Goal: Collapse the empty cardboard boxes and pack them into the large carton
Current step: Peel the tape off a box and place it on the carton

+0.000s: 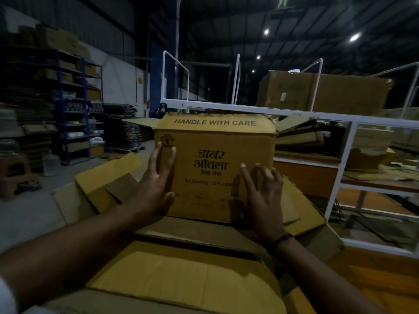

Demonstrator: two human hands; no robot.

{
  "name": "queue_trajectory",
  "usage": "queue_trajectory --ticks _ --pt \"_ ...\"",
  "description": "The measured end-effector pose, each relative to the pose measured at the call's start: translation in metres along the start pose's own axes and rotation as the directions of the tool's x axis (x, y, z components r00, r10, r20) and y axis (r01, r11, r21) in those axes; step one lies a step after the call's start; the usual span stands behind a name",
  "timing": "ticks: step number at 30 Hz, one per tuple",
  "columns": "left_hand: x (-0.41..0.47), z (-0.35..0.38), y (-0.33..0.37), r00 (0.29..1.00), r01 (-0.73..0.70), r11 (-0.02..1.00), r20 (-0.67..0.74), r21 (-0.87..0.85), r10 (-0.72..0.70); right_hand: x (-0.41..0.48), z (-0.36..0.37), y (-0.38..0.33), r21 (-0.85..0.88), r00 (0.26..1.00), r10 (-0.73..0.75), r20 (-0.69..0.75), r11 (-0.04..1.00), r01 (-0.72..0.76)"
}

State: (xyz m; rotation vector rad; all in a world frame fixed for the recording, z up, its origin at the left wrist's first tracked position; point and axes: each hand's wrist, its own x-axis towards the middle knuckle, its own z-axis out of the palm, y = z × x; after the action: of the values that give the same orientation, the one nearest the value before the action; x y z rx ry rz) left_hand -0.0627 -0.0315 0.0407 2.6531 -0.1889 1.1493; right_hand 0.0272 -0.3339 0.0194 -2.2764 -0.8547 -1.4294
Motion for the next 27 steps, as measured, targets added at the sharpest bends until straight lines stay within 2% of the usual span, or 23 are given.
queue_trajectory --ticks 2,5,8,12,18,21,24,27 --pt "-0.001 -0.002 -0.003 0.998 0.061 0.998 -0.017 -0.02 -0.061 -0.002 0.002 -0.004 0.027 1.0 -0.008 0.005 1.0 0.008" --pt "-0.009 0.0 -0.006 0.988 0.153 0.987 -0.016 -0.05 -0.154 -0.01 0.006 -0.007 0.066 0.993 -0.001 0.12 0.998 -0.007" --pt "-0.024 0.006 -0.013 0.975 0.213 0.975 0.073 -0.058 -0.208 -0.025 0.011 -0.007 0.11 0.975 0.026 0.22 0.993 -0.051" --pt "-0.043 0.007 -0.018 0.947 0.286 0.958 0.151 0.0 -0.283 -0.034 0.01 -0.005 0.078 0.962 0.119 0.247 0.987 -0.142" --pt "-0.055 0.014 -0.017 0.962 0.265 0.938 0.01 0.224 -0.274 -0.025 0.004 -0.007 -0.022 0.97 0.069 0.234 0.998 -0.065" --pt "-0.051 0.014 -0.024 0.976 0.218 0.923 -0.049 0.315 -0.214 -0.012 0.002 -0.011 0.01 0.973 0.123 0.195 0.992 -0.127" --pt "-0.049 0.017 -0.03 0.974 0.199 0.942 0.049 0.271 -0.22 -0.002 0.01 -0.014 0.074 0.912 0.269 0.309 0.949 -0.305" --pt "-0.056 0.027 -0.032 0.947 0.209 0.952 0.196 0.222 -0.254 0.0 0.022 -0.009 0.062 0.77 0.388 0.506 0.874 -0.482"
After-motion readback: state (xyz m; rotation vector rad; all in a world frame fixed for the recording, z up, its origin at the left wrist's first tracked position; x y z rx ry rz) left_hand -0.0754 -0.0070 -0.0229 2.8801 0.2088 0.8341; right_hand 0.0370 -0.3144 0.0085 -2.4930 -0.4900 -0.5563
